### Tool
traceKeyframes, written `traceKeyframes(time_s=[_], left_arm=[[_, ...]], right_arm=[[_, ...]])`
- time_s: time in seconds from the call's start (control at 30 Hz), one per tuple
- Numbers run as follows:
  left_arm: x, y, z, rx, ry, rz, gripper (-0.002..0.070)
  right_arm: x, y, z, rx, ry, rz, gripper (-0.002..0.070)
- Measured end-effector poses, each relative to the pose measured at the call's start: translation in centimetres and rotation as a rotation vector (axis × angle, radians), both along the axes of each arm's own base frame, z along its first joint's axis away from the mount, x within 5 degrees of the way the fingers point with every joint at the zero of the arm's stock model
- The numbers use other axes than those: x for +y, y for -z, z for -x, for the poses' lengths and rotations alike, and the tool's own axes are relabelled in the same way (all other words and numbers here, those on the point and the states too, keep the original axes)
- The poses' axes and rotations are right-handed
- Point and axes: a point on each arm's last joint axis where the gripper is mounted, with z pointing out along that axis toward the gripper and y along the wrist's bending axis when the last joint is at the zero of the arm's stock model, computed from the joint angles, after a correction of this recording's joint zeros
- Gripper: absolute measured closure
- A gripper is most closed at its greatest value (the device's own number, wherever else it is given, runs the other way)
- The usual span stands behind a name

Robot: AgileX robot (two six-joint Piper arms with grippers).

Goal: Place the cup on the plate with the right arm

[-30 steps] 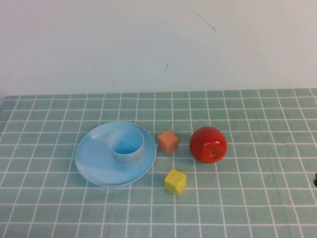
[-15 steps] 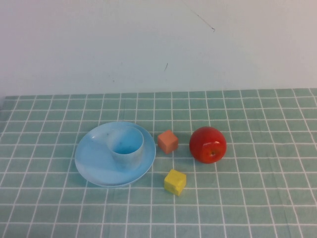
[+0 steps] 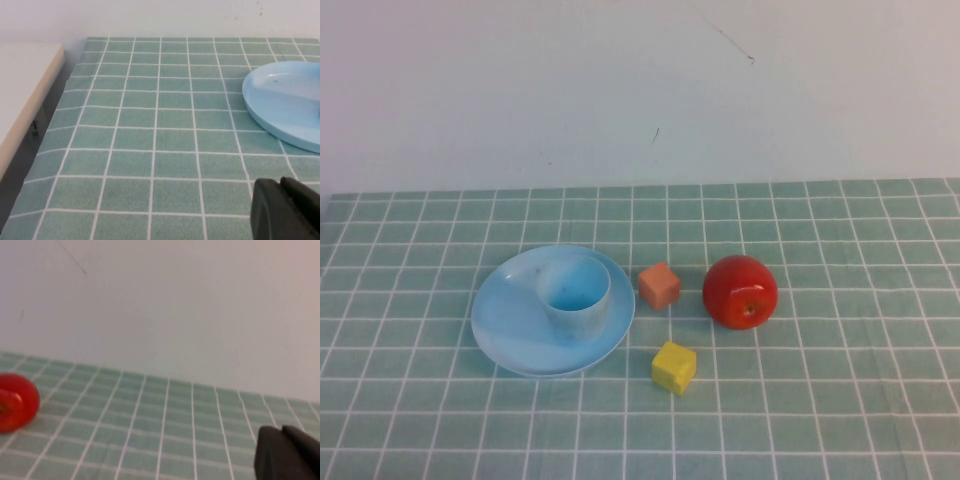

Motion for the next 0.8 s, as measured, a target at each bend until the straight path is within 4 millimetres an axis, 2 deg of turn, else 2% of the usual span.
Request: traceKeyframes(time_s=[0.13,0.2,0.4,0.8], left_arm=[[0.0,0.0,0.0,0.0,0.0,0.0,0.0678],[0.0,0.0,0.0,0.0,0.0,0.0,0.0678],[0.0,0.0,0.0,0.0,0.0,0.0,0.0678],[0.0,0.0,0.0,0.0,0.0,0.0,0.0678]], right_arm=[[-0.2,2.8,0.2,0.145,0.058,-0.012,0.0678],[-0.2,3.5,0.2,0.197,0.06,-0.011,0.0678],[-0.3,4.5,0.5,0.312,0.079,-0.001,0.0678],[-0.4,4.6,0.6,0.318,0.088,0.004,0.0678]])
